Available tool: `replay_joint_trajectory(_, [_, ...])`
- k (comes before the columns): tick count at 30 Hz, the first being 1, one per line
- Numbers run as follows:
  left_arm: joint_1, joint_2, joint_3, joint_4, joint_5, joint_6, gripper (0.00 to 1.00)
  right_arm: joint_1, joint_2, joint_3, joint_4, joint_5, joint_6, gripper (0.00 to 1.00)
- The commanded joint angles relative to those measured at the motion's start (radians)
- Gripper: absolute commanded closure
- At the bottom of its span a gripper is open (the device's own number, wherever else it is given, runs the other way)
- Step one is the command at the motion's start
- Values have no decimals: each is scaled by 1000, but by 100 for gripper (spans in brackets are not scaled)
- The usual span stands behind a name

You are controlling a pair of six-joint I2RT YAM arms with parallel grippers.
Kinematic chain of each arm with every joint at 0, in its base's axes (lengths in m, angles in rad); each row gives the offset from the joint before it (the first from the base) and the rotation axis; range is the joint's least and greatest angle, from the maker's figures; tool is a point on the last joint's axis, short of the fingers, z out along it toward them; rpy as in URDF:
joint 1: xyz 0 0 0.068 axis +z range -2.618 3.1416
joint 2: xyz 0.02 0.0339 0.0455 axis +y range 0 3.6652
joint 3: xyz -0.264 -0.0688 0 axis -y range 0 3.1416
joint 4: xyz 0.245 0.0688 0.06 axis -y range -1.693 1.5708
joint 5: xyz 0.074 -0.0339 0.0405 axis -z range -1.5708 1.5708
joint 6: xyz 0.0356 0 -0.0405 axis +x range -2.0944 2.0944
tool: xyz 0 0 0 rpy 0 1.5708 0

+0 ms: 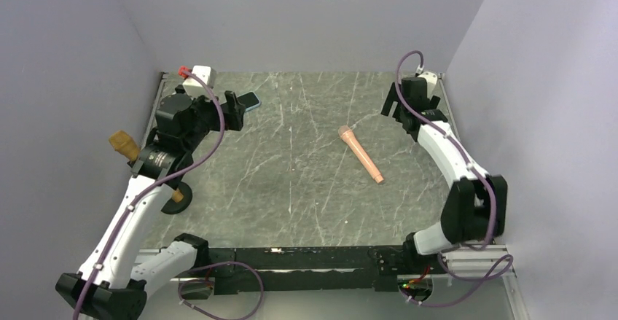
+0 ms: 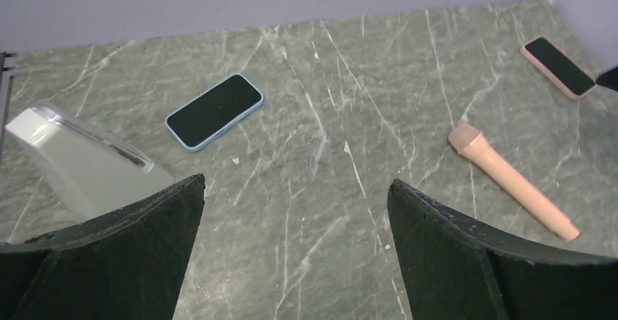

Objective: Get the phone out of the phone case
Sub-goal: Pick up the phone at the center of the board.

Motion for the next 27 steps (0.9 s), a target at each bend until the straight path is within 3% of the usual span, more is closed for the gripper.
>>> replay_joint_trajectory(1, [40, 11, -24, 85, 135, 42, 1, -78, 118, 73, 105, -43, -29, 0])
replay_joint_trajectory(3, [111, 19, -31, 92, 321, -9, 1, -130, 174, 78, 145, -73, -24, 0])
replay_joint_trajectory(6, [195, 26, -56, 136, 494, -62, 1, -222, 263, 99, 194, -136, 5, 0])
replay_joint_trajectory(17, [259, 65, -83, 196, 640, -156, 1, -438, 535, 158, 413, -288, 178, 0])
replay_joint_trajectory(27, [302, 106, -101, 241, 702, -195, 1, -490, 757, 375, 383, -402, 204, 0])
